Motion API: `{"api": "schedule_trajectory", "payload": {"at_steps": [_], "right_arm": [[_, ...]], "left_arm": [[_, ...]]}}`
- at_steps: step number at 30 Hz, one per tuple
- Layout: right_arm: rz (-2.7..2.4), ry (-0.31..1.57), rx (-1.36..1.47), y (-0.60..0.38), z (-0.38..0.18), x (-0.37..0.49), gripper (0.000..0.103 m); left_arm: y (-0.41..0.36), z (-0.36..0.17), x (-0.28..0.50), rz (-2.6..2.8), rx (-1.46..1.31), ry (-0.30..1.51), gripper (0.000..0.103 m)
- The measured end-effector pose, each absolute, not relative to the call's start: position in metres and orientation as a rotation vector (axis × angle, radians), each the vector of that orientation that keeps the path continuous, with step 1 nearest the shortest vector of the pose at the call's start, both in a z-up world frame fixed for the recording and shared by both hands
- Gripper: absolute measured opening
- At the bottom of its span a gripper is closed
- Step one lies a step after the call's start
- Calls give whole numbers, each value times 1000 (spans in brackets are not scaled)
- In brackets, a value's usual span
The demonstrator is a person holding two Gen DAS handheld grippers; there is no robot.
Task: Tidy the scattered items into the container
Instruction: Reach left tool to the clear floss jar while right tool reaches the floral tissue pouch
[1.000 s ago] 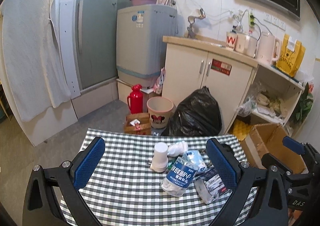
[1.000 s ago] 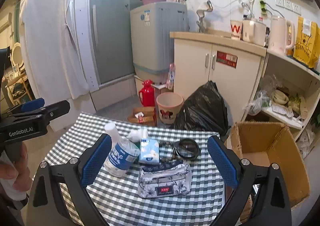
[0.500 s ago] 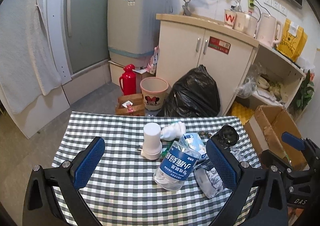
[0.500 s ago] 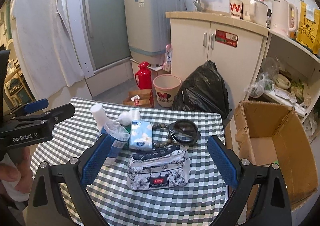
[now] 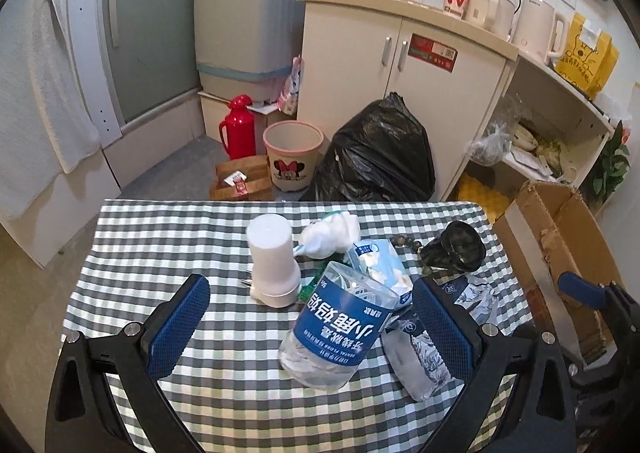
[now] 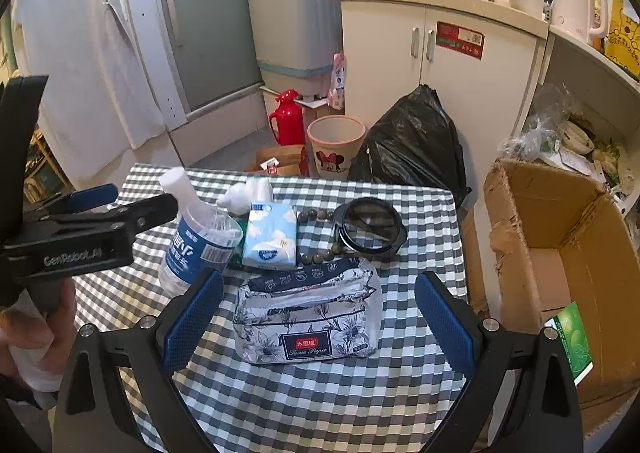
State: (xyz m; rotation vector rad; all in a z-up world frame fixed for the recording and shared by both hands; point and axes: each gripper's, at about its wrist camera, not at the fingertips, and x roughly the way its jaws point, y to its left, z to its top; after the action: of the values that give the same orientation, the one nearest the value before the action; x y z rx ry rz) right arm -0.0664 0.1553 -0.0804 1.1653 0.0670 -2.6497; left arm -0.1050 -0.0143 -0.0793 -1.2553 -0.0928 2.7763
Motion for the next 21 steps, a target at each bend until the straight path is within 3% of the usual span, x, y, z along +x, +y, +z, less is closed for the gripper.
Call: {"api": "schedule_trajectory", "payload": {"at_steps": [21], "right_arm": [[-2485,49,1300,153,-129,-85,97]], "left_arm": [[13,-136,-131,2593,-1434,36,103]]}}
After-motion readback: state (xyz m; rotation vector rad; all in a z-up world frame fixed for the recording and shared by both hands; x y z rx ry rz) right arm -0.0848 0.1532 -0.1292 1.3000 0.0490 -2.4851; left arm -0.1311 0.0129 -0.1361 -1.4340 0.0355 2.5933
